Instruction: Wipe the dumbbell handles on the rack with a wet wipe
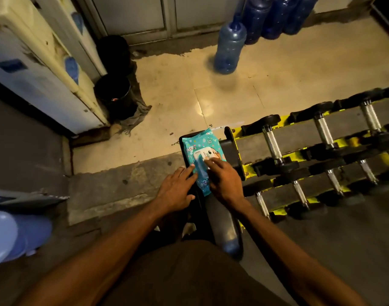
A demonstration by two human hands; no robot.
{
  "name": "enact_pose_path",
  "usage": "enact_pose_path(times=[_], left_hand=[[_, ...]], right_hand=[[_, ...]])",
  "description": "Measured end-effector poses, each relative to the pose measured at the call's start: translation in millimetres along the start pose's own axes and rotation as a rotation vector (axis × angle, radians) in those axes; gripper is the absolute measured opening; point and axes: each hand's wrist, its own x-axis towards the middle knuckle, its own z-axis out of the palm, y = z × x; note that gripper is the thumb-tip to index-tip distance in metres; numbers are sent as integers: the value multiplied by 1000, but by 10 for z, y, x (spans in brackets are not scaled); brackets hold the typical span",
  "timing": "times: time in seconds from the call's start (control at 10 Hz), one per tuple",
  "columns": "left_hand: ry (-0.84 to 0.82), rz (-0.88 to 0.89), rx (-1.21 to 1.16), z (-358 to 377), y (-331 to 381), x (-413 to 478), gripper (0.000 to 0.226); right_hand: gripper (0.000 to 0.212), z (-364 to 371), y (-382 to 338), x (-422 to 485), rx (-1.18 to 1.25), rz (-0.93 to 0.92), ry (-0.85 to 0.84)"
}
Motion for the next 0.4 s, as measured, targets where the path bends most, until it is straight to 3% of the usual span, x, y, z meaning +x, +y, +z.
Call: enact_pose_path(times=[0.1, 0.2, 0.4], left_hand=[[-5, -9, 23, -12, 0, -3, 84], [-22, -26, 3, -13, 8, 8, 84], [12, -41, -103, 22, -2, -25, 79]], right_hand=[[61, 143, 13, 39, -177, -11, -179], [68, 200, 1, 58, -275, 12, -244], [69, 165, -1, 50, -239, 16, -322]])
